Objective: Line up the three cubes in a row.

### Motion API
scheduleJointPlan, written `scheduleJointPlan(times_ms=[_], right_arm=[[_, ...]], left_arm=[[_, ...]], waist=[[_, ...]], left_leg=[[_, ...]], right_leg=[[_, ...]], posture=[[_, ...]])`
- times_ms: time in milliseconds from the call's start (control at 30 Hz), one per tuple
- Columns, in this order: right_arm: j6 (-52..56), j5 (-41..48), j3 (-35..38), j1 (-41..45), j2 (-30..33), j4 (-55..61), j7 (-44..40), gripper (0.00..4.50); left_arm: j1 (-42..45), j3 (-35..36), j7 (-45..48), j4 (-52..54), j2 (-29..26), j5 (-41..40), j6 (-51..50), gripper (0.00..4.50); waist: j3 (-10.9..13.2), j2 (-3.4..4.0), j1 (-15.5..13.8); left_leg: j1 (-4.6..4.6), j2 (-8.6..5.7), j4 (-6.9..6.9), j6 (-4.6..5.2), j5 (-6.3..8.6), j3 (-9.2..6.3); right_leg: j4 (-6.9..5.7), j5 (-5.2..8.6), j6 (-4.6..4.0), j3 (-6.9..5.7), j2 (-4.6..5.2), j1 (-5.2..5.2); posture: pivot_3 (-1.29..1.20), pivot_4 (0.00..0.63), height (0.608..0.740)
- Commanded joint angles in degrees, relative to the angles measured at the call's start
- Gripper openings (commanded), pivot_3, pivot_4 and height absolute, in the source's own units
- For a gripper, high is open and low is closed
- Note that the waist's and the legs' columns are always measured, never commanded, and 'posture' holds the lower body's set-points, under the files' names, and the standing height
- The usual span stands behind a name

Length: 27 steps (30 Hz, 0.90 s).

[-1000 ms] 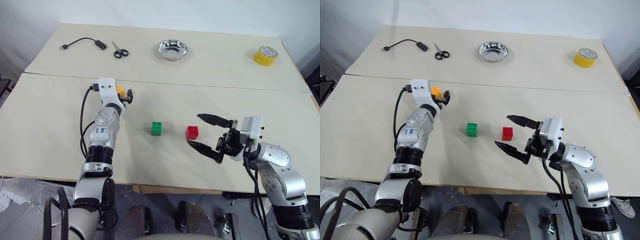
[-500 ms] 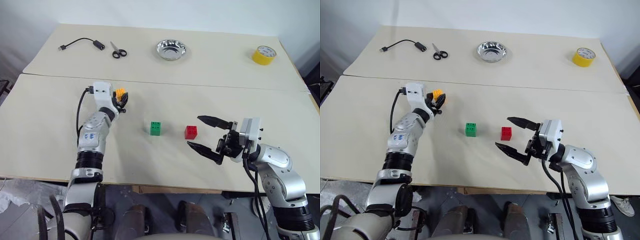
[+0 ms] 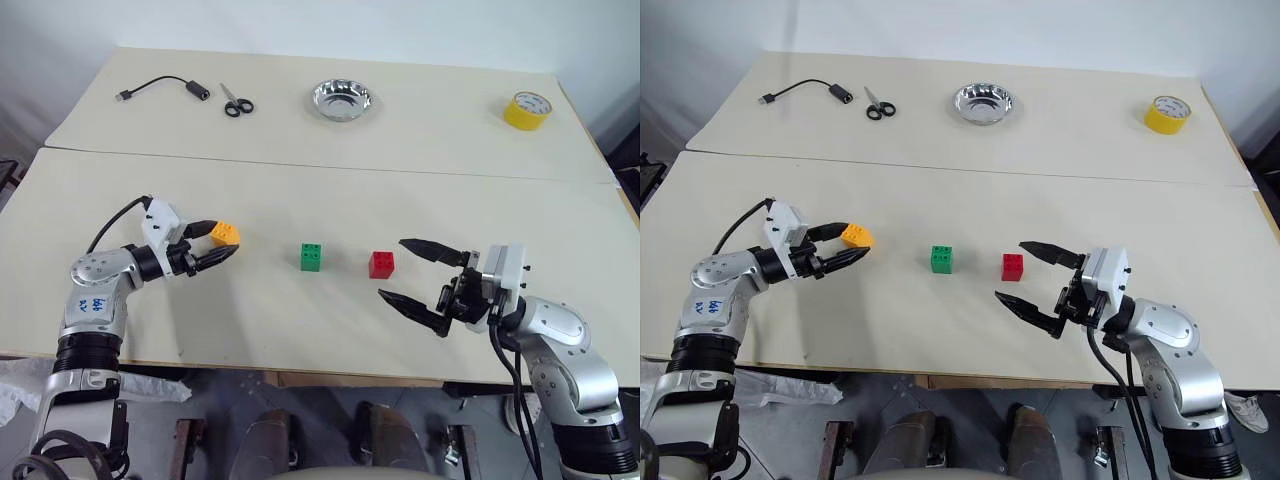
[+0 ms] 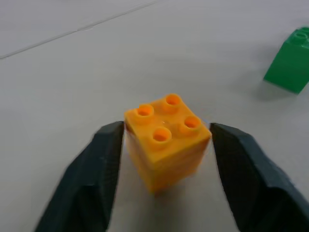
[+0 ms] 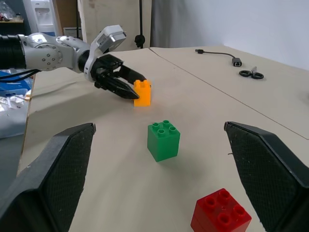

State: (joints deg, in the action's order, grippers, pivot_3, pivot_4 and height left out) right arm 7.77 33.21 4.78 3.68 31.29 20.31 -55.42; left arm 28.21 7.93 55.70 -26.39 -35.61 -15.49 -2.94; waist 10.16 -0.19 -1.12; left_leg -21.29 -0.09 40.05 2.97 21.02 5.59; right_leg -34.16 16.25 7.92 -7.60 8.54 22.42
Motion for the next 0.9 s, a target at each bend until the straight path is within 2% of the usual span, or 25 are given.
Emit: scheduleJointPlan(times_ms=[33,67,333,433,500,600,700,800,833,900], right_arm=[[-0.3,0.7,1.1,-0.5,0.2,2.6,0.6,4.50],[-0.3,0.8,1.1,-0.5,0.2,2.7,0.6,4.50],[-0.3,0.8,1.3,-0.4,0.4,2.6,0.5,4.50],[-0.2,0.8,1.2,-0.4,0.4,2.5,0.4,4.50],[-0.2,0.9,1.2,-0.4,0.6,2.3,0.2,4.50],[-0.1,1.1,1.4,0.1,0.8,1.8,-0.2,4.50],[0.0,1.0,1.3,0.7,1.2,1.0,-0.9,4.50],[0.2,1.4,1.8,0.9,2.2,0.1,-2.4,4.50],[0.3,1.5,2.2,0.9,2.9,-0.2,-2.9,4.50],[0.3,1.6,3.0,0.8,3.8,-0.7,-3.6,4.50]], left_arm=[[-1.8,1.1,-9.6,7.8,3.9,-0.2,-5.0,4.31],[-2.3,1.5,-11.8,9.5,4.9,-0.4,-6.6,4.48],[-8.4,4.0,-30.2,26.4,11.7,-0.6,-25.0,4.48],[-10.5,4.3,-32.7,29.8,11.9,-0.5,-28.4,3.86],[-11.2,4.2,-32.2,30.3,10.8,-0.7,-29.3,3.26],[-10.2,4.0,-27.9,28.1,8.2,-1.3,-27.5,2.31],[-7.0,2.1,-17.8,21.2,4.3,-1.6,-20.6,1.48],[-0.9,-0.8,-1.3,8.1,0.0,-0.7,-6.0,1.48],[1.8,-1.6,6.4,3.5,-0.8,-1.4,0.1,1.48],[6.8,-3.1,15.0,-4.6,-1.5,-1.0,8.3,1.48]], waist=[[0.0,0.00,-0.2],[0.0,0.00,-0.2],[0.0,0.00,-0.1],[0.0,0.00,-0.1],[0.0,0.00,-0.1],[0.0,0.00,-0.1],[0.0,0.00,-0.3],[0.0,0.00,-0.4],[0.0,0.00,-0.3],[0.0,0.00,-0.3]], left_leg=[[0.00,-0.01,0.01,0.00,0.00,0.00],[0.00,-0.02,0.03,0.01,0.00,-0.01],[0.01,0.01,0.02,0.02,0.00,-0.04],[0.03,0.01,0.02,0.01,0.00,-0.03],[0.04,0.02,0.02,0.01,0.00,-0.03],[0.05,0.01,0.02,0.01,0.00,-0.02],[0.05,0.00,0.02,0.01,0.00,-0.02],[0.03,-0.02,0.03,0.01,0.00,0.00],[0.02,-0.02,0.03,0.01,0.00,0.02],[0.01,-0.03,0.00,0.01,0.00,0.06]], right_leg=[[0.00,0.00,0.00,0.01,0.02,-0.01],[-0.01,-0.01,0.01,0.01,0.04,-0.02],[-0.03,-0.01,0.02,0.03,0.03,-0.02],[-0.03,-0.01,0.01,0.05,0.03,-0.01],[-0.02,-0.01,0.01,0.05,0.03,-0.02],[-0.02,-0.01,0.01,0.06,0.03,-0.03],[-0.02,-0.01,0.01,0.04,0.03,-0.03],[0.00,0.00,0.00,0.02,0.03,-0.03],[0.00,0.00,0.00,0.00,0.02,-0.02],[0.04,0.00,0.00,0.00,0.01,0.00]], posture=[[0.00,0.150,0.740],[0.00,0.150,0.740],[0.00,0.150,0.740],[0.00,0.150,0.740],[0.00,0.150,0.740],[0.00,0.150,0.740],[0.00,0.150,0.740],[0.00,0.150,0.740],[0.00,0.150,0.740],[0.00,0.150,0.740]])
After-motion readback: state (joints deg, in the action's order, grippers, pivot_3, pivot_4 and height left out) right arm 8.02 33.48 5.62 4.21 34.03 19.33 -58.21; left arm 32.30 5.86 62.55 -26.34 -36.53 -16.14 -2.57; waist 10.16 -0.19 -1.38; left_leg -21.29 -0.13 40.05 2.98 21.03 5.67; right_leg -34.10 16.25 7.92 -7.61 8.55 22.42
